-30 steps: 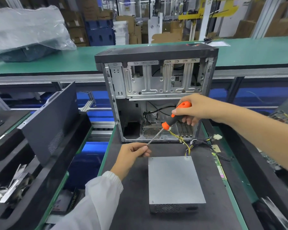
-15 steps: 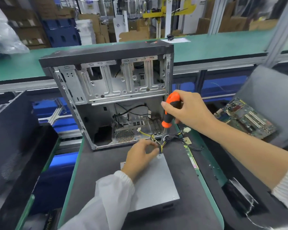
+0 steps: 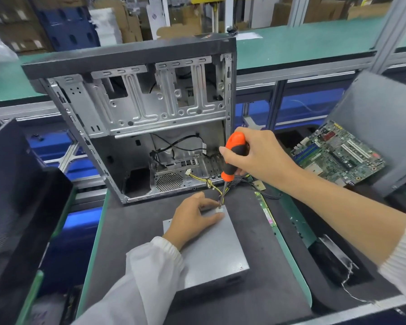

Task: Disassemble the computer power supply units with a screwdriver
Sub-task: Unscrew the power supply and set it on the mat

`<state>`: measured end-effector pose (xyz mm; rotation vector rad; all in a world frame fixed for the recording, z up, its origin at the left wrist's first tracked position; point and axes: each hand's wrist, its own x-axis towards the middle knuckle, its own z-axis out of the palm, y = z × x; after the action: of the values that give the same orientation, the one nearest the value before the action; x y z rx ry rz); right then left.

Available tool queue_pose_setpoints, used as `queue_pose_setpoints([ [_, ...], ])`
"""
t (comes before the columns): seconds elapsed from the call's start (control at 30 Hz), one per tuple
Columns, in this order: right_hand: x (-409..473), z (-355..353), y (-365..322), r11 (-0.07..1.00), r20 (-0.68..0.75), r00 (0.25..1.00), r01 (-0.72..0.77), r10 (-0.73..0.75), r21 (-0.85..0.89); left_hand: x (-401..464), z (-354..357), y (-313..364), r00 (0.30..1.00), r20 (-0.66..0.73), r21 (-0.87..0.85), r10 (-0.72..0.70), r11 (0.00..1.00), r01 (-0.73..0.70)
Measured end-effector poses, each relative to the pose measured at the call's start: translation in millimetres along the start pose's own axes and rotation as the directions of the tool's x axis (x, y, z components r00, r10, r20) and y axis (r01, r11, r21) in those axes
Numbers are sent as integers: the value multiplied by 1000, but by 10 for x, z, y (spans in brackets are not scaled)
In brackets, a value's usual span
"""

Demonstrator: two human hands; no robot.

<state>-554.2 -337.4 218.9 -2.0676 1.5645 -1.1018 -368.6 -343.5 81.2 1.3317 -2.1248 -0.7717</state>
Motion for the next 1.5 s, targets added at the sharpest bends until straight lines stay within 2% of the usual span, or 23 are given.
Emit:
queue_pose_setpoints([
  [0.3, 26, 5, 10, 1000, 26, 1000, -17, 17, 18, -10, 10, -15, 999, -38, -51, 6, 999, -8],
  [0.5, 90, 23, -59, 998, 81, 997, 6, -1, -67, -12, 17, -31, 1000, -25, -71, 3, 997, -5],
  [0.6, 117, 7, -119, 999, 170, 985, -16, 21, -35, -4, 15, -22, 999, -36, -95, -7, 995, 4],
  [0.8, 367, -155, -322, 986, 497, 864, -1, 84, -164, 86, 74, 84, 995, -95, -312, -31, 950, 0],
  [0.9, 509, -220, -425, 983, 668, 727, -53, 159, -177, 94, 93, 79, 994, -101, -304, -37, 953, 5],
  [0.97, 589, -248, -500, 971, 732, 655, -15, 190, -239, 90, 99, 75, 993, -106, -315, -53, 949, 17],
  [1.07, 671, -267, -587, 919, 750, 611, 94, 251, -384, 82, 99, 98, 994, -87, -342, -69, 939, 35],
  [1.13, 696, -242, -642, 876, 775, 587, 220, 232, -429, 76, 83, 115, 995, -76, -369, -61, 929, 29],
  [1.2, 695, -191, -695, 818, 795, 572, 348, 201, -457, 71, 55, 134, 995, -64, -467, -73, 883, 35],
  [1.3, 699, -181, -736, 758, 819, 532, 438, 216, -484, 69, 33, 146, 994, -88, -510, -61, 860, 8],
  [1.4, 706, -249, -738, 735, 771, 516, 342, 374, -585, 106, 33, 159, 995, -101, -410, -13, 912, -30],
  [1.5, 694, -215, -752, 619, 659, 604, 323, 448, -716, 105, 62, 152, 993, -116, -376, -15, 926, -30],
])
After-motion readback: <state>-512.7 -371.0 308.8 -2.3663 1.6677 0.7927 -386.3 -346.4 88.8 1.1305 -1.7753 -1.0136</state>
